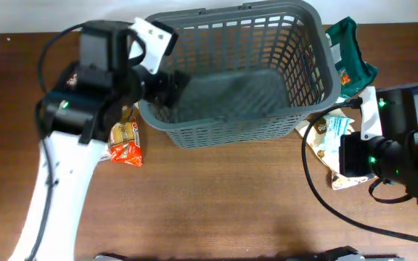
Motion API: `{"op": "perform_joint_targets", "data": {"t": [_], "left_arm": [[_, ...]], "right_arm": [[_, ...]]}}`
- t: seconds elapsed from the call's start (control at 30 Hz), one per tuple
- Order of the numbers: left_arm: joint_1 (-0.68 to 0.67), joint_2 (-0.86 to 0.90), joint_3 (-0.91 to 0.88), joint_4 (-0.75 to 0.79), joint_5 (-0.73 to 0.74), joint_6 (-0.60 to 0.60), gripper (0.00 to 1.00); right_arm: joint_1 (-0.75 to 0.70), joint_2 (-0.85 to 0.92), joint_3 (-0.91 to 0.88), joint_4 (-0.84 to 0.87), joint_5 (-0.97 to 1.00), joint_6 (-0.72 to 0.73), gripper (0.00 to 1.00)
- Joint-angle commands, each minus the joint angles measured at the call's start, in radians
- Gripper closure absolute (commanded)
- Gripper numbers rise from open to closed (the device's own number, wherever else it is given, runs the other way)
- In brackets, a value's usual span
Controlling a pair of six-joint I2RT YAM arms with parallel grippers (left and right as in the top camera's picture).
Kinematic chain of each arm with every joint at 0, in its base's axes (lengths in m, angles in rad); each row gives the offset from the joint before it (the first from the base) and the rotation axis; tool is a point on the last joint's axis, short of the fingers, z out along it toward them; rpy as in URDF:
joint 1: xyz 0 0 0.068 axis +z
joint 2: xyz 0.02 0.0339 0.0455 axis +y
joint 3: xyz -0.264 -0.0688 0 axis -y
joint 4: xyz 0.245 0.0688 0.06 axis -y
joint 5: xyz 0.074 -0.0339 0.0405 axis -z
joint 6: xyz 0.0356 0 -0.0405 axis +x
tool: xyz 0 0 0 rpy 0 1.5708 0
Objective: Pack container
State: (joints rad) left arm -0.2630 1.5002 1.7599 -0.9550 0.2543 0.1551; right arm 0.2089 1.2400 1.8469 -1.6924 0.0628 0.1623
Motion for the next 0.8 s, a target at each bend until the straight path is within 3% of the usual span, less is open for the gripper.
{"op": "perform_joint_targets", "data": {"t": [0.0,0.33,0.77], "left_arm": [[-0.019,0.053,0.016,0.021,0.002,0.001,0.98],[-0.110,0.196,0.016,0.024,-0.230,-0.122,0.98],[-0.110,0.212,0.017,-0.101,-0.554,-0.117,0.98]], "right_arm": [[-0.008,-0.009,-0.003,0.002,0.001,0.014,0.96],[-0.008,-0.009,-0.003,0.005,0.001,0.014,0.96],[-0.008,-0.009,-0.003,0.005,0.001,0.014,0.96]]}}
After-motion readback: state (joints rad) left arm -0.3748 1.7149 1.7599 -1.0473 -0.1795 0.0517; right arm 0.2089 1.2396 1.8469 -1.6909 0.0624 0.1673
